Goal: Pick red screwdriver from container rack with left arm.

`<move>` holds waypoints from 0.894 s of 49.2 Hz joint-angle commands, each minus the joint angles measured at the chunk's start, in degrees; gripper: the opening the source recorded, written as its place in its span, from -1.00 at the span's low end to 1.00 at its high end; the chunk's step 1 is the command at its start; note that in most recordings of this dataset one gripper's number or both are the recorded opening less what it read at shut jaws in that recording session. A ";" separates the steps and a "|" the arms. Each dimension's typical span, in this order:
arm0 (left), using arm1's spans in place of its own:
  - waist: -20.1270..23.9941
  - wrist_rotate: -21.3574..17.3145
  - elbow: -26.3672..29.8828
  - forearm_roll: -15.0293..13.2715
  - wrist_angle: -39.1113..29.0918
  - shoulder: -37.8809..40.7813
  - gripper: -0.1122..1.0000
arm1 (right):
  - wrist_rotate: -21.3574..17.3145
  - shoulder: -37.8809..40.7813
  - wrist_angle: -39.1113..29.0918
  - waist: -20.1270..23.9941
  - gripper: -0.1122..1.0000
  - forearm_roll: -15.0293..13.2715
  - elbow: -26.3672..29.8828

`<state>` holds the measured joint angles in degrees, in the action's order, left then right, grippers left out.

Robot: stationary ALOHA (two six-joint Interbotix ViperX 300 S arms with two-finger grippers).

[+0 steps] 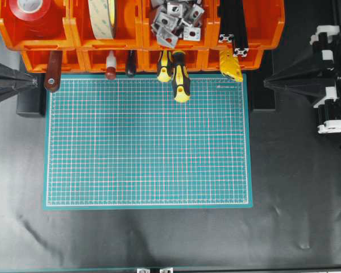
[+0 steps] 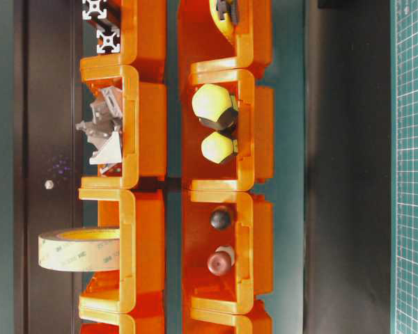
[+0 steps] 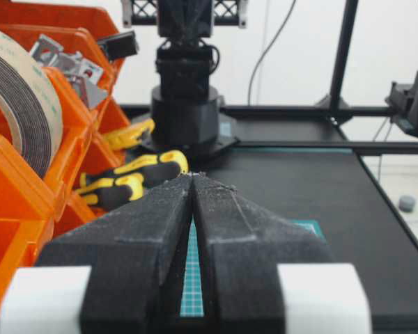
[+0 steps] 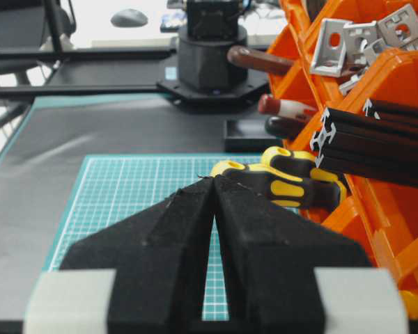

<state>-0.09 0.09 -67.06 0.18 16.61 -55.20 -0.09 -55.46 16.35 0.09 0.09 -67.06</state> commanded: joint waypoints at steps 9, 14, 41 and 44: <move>-1.32 -1.14 11.60 2.81 -16.17 2.99 -0.80 | -3.25 0.70 3.08 0.09 -0.79 1.85 0.44; -2.90 -2.72 16.44 3.08 -24.70 4.48 -0.80 | -5.10 0.70 3.52 0.09 -0.79 1.85 0.44; -8.96 -15.03 35.95 6.50 -57.22 23.82 -0.80 | -7.82 0.70 3.52 0.09 -0.79 2.02 0.53; -9.32 -15.03 37.27 7.12 -58.18 26.37 -0.80 | -7.82 0.62 3.52 -0.09 -0.79 2.02 0.53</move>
<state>-8.88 -14.85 -32.96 6.33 -40.52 -31.64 -7.82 -55.20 19.07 0.09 1.93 -67.24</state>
